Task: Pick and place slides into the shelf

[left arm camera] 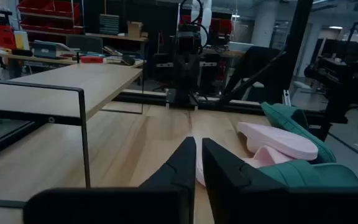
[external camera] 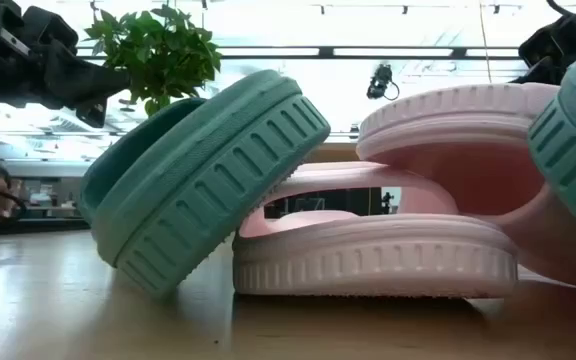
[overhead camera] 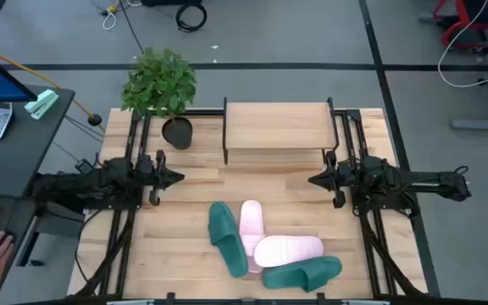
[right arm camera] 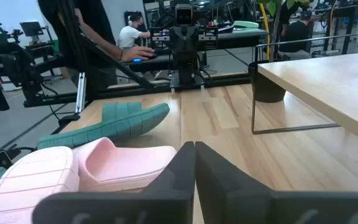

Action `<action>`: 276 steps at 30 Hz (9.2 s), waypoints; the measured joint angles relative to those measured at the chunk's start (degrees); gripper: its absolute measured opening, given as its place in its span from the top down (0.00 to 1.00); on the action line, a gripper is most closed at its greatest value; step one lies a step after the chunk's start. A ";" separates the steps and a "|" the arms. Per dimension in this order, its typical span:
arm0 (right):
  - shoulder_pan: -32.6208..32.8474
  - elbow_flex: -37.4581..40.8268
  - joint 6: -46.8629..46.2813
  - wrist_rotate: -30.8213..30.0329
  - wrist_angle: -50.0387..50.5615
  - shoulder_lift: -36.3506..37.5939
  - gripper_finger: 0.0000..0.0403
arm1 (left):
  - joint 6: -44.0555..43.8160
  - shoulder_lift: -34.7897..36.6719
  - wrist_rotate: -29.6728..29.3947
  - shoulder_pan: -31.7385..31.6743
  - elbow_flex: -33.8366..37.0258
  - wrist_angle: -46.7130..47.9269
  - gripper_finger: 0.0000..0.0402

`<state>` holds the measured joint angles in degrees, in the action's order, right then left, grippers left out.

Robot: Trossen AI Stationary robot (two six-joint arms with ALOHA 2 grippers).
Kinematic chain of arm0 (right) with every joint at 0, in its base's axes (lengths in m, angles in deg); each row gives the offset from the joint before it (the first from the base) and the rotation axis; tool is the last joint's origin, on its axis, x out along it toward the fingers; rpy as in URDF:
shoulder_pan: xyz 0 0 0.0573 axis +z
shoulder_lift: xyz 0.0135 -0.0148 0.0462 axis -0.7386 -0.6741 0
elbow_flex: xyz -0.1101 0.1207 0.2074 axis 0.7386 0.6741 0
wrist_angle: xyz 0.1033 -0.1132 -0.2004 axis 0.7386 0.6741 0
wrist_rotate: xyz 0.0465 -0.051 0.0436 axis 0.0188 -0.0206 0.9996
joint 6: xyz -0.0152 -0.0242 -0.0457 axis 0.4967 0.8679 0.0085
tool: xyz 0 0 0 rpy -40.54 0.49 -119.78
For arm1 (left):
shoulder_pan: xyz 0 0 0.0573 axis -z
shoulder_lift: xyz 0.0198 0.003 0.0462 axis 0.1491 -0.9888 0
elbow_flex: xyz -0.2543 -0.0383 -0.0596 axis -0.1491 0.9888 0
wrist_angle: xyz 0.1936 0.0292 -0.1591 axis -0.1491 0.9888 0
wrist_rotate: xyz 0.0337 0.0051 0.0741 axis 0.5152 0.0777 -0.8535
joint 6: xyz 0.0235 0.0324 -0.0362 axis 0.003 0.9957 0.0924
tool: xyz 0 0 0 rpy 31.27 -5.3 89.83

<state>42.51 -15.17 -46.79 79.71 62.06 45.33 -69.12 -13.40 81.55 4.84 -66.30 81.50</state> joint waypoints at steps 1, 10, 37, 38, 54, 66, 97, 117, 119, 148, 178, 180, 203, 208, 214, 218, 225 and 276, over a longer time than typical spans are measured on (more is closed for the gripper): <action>0.00 0.00 0.00 0.00 0.00 0.00 0.96 | -0.02 0.01 -0.01 -0.01 0.01 -0.01 0.93; 0.00 0.02 0.00 0.00 0.00 0.00 0.96 | 0.00 0.01 0.01 -0.01 0.01 -0.01 0.93; -0.01 0.02 0.00 0.00 0.00 0.00 0.96 | -0.02 -0.01 -0.01 -0.01 -0.01 0.01 0.91; -0.01 0.01 0.00 0.00 0.00 0.00 0.96 | -0.01 0.00 0.00 0.00 0.00 -0.01 0.91; -0.02 0.01 0.00 0.00 0.00 0.00 0.96 | 0.00 -0.01 -0.01 0.01 -0.01 0.01 0.91; -0.01 0.02 0.00 0.00 0.00 0.00 0.96 | -0.02 -0.01 0.01 -0.01 0.01 -0.01 0.94; 0.00 0.02 0.00 0.00 0.00 0.00 0.96 | 0.00 -0.01 -0.01 -0.01 0.01 0.01 0.91; -0.02 0.02 0.00 0.00 0.00 0.00 0.96 | -0.01 -0.01 -0.01 0.00 0.01 0.00 0.91; -0.01 0.02 0.00 0.00 0.00 0.00 0.96 | -0.02 0.00 -0.01 -0.01 0.00 0.00 0.92; -0.01 -0.12 -22.20 0.00 -2.08 0.00 0.96 | -44.41 0.01 0.01 -0.01 -0.01 -4.14 0.95; -2.23 -42.75 -18.21 -6.76 12.21 -17.58 0.96 | -11.35 -19.67 -13.66 -0.01 -24.33 -15.21 0.88; -2.40 -49.75 -15.67 -5.32 17.48 -21.80 0.96 | -10.15 -23.43 -13.98 -0.01 -27.28 -15.20 0.86; -2.38 -71.78 -7.43 4.63 49.38 -46.08 0.96 | -13.59 -50.89 -9.26 9.06 -51.88 9.61 0.56; -2.38 -71.78 -6.53 5.91 49.41 -47.95 0.96 | -16.91 -54.77 -6.29 12.98 -52.60 12.89 0.57; -2.38 -71.78 -6.01 6.10 49.38 -48.64 0.96 | -19.93 -59.41 -5.12 17.12 -52.60 23.62 0.60; -2.38 -71.78 -6.11 6.10 49.38 -48.68 0.96 | -20.91 -63.78 -4.94 18.53 -52.60 27.71 0.60; -1.59 -71.78 -6.12 6.08 49.35 -48.68 0.95 | -26.95 -71.18 4.47 17.72 -52.60 28.10 0.57; 1.25 -71.78 -9.07 4.89 48.92 -48.65 0.73 | -24.17 -89.89 14.57 17.04 -52.58 19.89 0.46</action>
<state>43.76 -86.95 -55.86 84.60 110.98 -3.33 -93.29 -103.28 96.12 21.87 -118.88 101.40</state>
